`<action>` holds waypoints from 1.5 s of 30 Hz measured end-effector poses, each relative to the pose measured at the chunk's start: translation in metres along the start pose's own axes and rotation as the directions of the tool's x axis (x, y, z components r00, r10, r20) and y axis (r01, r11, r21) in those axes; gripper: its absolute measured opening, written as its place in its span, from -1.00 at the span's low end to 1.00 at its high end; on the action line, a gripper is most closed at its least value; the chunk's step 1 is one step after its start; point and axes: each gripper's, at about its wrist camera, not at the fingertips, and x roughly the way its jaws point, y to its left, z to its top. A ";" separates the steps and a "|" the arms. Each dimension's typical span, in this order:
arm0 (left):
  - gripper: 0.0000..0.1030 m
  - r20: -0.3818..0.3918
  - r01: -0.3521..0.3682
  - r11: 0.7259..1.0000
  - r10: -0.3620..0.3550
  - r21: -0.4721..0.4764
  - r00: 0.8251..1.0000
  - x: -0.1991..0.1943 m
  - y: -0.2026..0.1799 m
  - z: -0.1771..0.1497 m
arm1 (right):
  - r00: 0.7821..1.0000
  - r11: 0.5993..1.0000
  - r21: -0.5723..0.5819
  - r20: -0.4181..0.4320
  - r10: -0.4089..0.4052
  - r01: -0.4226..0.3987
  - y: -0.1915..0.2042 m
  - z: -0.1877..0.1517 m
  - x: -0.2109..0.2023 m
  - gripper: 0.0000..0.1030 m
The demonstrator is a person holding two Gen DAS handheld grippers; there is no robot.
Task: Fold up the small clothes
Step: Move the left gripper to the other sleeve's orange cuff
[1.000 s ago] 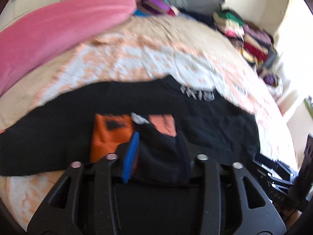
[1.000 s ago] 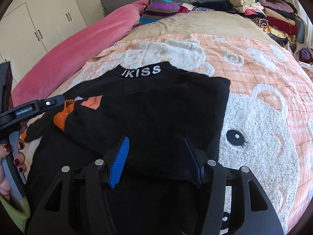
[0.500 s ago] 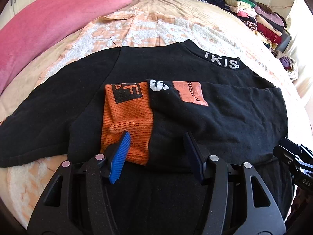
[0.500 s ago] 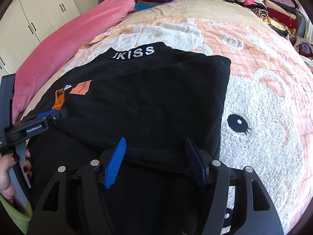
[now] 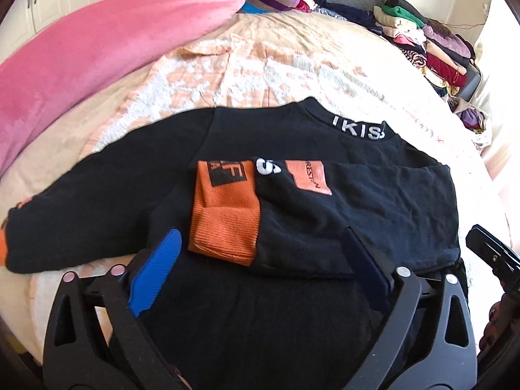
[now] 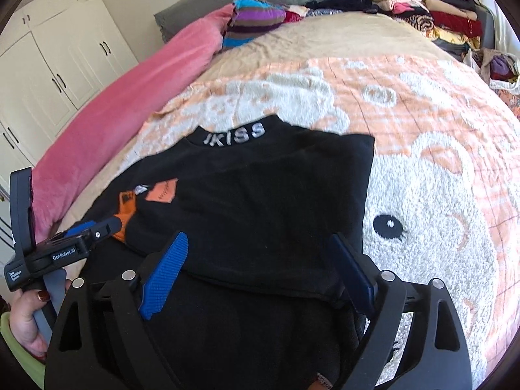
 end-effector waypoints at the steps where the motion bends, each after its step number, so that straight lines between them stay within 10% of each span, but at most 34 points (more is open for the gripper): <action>1: 0.81 0.006 0.003 1.000 -0.003 -0.002 1.000 -0.004 0.000 0.001 | 1.000 1.000 -0.002 0.008 -0.003 0.003 0.002 0.001 -0.002 0.91; 28: 0.82 0.156 -0.013 0.998 0.024 -0.068 0.987 -0.096 0.059 0.008 | 0.992 0.995 -0.098 0.122 0.022 -0.010 0.079 0.017 -0.069 0.91; 45: 0.82 0.176 -0.090 0.971 0.131 -0.223 0.976 -0.136 0.161 -0.018 | 0.996 0.969 -0.240 0.062 0.065 -0.048 0.155 -0.004 -0.064 0.91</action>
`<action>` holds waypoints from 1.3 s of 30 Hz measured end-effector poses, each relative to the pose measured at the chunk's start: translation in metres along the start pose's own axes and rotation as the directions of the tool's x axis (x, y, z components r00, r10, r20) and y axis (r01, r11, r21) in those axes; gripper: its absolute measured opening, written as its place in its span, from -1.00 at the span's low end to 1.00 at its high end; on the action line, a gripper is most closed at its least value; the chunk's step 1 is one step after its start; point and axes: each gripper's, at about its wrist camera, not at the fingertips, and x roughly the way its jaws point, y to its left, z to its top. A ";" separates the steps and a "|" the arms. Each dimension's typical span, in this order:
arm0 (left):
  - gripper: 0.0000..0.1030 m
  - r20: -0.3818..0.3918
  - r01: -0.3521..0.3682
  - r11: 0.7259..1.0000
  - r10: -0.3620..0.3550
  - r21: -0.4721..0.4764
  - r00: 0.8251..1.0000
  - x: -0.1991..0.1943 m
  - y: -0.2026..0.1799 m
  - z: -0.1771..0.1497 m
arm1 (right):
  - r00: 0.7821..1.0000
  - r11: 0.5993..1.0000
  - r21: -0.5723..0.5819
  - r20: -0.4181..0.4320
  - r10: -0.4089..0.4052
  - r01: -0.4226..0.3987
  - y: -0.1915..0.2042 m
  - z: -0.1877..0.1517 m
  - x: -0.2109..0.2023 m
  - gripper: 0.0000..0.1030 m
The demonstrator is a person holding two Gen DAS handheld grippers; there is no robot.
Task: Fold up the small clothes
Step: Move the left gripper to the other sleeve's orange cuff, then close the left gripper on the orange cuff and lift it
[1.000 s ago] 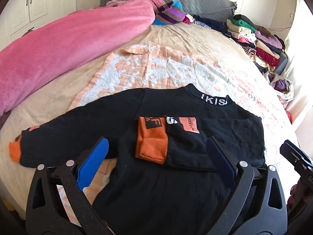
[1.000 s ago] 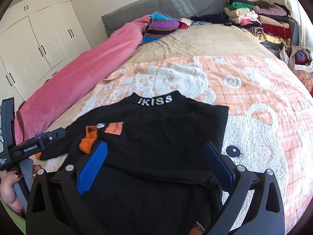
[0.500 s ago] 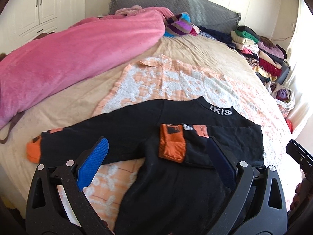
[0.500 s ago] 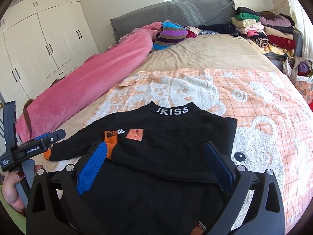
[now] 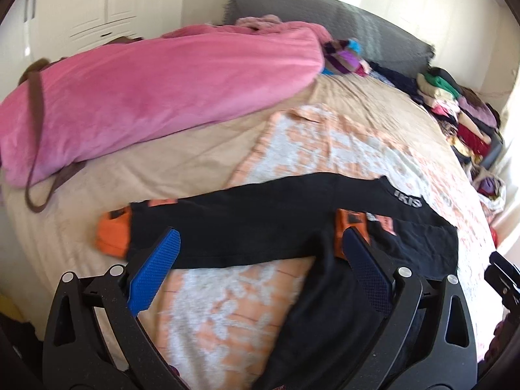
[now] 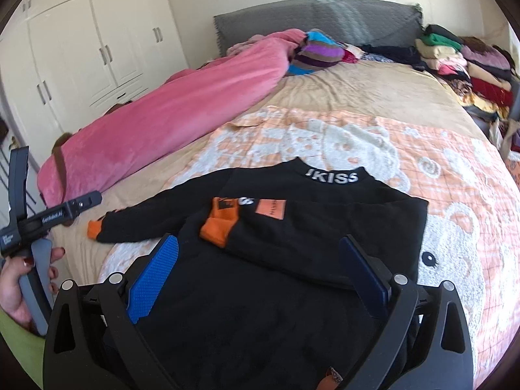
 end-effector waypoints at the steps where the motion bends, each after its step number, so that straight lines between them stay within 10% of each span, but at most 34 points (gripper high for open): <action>1: 0.82 -0.002 -0.006 1.000 0.006 -0.018 1.000 0.000 0.009 -0.001 | 1.000 1.000 -0.008 -0.003 0.004 -0.004 0.005 0.000 0.001 0.91; 21: 0.82 -0.117 -0.175 0.917 0.142 -0.357 0.983 0.036 0.170 -0.026 | 0.988 0.987 -0.108 -0.110 0.104 -0.116 0.071 -0.023 0.041 0.91; 35: 0.81 -0.097 -0.115 0.824 0.074 -0.554 0.993 0.090 0.191 -0.043 | 0.986 0.994 -0.065 -0.144 0.081 -0.091 0.056 -0.035 0.056 0.91; 39: 0.25 -0.062 -0.116 0.834 0.098 -0.539 0.993 0.103 0.183 -0.035 | 0.988 0.997 -0.044 -0.144 0.063 -0.070 0.045 -0.036 0.057 0.91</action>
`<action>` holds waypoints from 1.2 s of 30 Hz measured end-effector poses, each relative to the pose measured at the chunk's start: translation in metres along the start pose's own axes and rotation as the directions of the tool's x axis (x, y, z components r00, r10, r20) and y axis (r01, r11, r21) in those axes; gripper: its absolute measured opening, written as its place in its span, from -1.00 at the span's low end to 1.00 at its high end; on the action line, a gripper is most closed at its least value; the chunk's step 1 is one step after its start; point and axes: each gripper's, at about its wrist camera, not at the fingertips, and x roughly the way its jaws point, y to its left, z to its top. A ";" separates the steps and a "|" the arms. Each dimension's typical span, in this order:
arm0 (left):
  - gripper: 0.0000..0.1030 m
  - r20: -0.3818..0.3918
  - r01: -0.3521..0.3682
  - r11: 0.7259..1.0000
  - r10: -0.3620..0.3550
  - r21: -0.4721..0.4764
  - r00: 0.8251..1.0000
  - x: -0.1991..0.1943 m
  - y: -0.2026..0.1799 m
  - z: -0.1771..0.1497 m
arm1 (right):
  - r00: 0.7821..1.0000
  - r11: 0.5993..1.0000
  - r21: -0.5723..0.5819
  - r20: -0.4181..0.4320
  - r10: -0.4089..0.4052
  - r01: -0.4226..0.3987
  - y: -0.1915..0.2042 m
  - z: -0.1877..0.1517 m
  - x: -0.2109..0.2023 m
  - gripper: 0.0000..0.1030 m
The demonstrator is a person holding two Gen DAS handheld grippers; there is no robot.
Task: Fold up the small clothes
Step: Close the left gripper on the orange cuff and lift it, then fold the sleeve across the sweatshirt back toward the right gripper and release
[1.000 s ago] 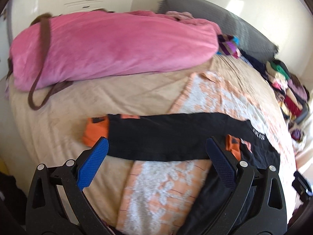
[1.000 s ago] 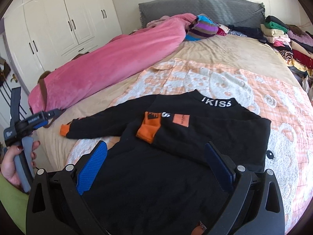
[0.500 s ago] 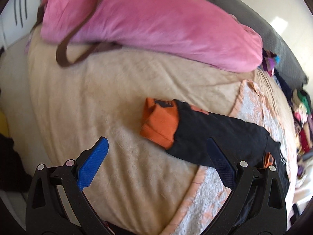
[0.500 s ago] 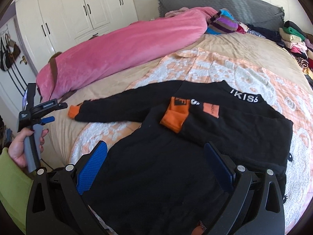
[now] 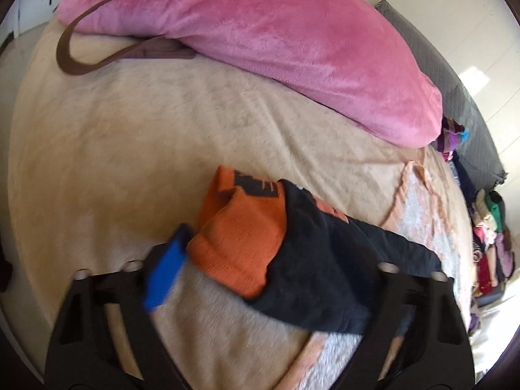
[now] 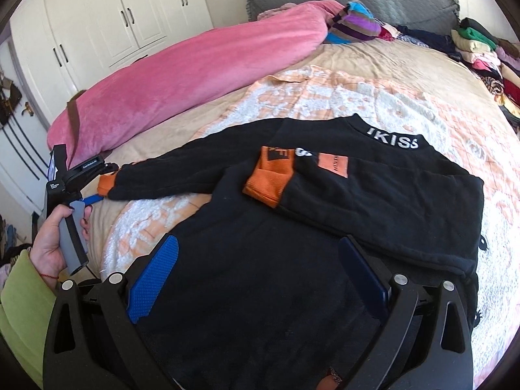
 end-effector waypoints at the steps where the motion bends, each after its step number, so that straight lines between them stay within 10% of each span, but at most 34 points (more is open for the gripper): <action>1: 0.14 0.014 0.006 1.000 -0.006 0.009 1.000 0.001 -0.003 -0.001 | 1.000 1.000 0.005 -0.001 -0.002 0.003 -0.002 0.000 0.001 0.91; 5: -0.78 -0.006 0.047 0.997 -0.047 0.054 0.999 0.011 -0.011 -0.006 | 1.000 1.000 0.015 0.003 -0.017 0.017 -0.012 -0.002 0.001 0.91; 25: -0.81 0.025 0.267 0.918 -0.287 0.293 0.958 -0.085 -0.111 -0.034 | 0.995 0.987 0.156 0.092 -0.048 0.033 -0.079 0.002 -0.031 0.91; 36: -0.81 -0.139 0.427 0.780 -0.412 0.458 0.901 -0.109 -0.226 -0.106 | 0.976 0.956 0.287 0.186 -0.114 0.057 -0.141 0.003 -0.071 0.91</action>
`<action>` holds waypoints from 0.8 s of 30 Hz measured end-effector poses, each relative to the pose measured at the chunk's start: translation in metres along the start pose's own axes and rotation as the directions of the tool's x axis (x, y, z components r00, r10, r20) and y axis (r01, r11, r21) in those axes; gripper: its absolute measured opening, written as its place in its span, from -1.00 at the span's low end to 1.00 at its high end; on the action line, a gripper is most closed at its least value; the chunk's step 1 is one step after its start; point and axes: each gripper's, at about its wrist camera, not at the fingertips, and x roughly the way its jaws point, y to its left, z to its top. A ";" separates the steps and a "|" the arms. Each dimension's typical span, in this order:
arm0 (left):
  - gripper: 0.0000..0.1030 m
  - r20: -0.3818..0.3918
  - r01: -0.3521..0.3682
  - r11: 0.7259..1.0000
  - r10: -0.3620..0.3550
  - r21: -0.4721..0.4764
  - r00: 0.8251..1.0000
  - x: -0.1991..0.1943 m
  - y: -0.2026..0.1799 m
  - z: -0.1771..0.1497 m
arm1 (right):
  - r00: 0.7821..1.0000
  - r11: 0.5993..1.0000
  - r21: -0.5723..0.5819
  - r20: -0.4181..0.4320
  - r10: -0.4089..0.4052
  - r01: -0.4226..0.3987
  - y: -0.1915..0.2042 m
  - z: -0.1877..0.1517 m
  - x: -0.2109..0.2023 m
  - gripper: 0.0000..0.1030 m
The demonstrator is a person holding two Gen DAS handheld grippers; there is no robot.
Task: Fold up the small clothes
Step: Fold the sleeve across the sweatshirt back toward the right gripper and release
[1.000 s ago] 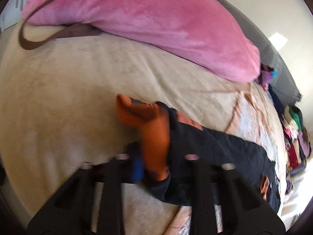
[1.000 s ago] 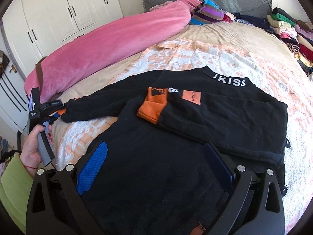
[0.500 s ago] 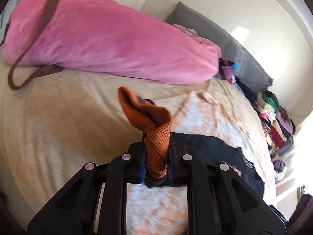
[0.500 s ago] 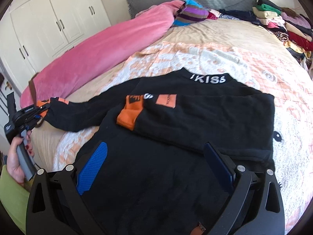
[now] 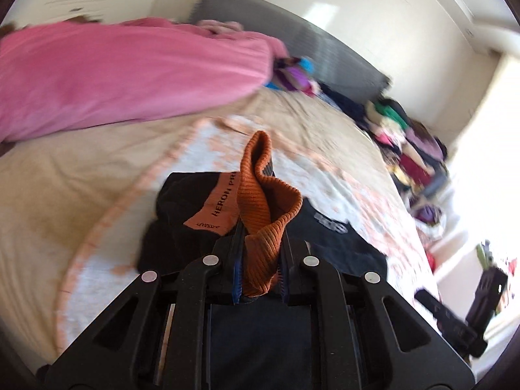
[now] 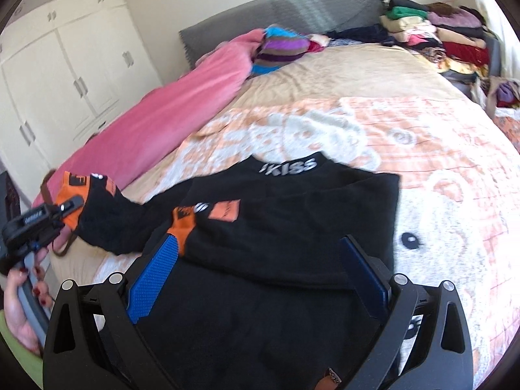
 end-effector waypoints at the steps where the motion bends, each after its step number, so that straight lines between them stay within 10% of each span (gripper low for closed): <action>1: -0.81 -0.009 0.012 1.000 -0.012 0.013 1.000 0.003 -0.009 -0.002 | 1.000 1.000 0.017 0.008 -0.005 0.005 -0.007 0.002 -0.003 0.91; 24: -0.82 -0.290 0.125 0.973 -0.065 0.194 0.955 0.114 -0.128 -0.094 | 0.993 0.973 0.222 0.084 -0.081 0.061 -0.100 0.017 -0.042 0.91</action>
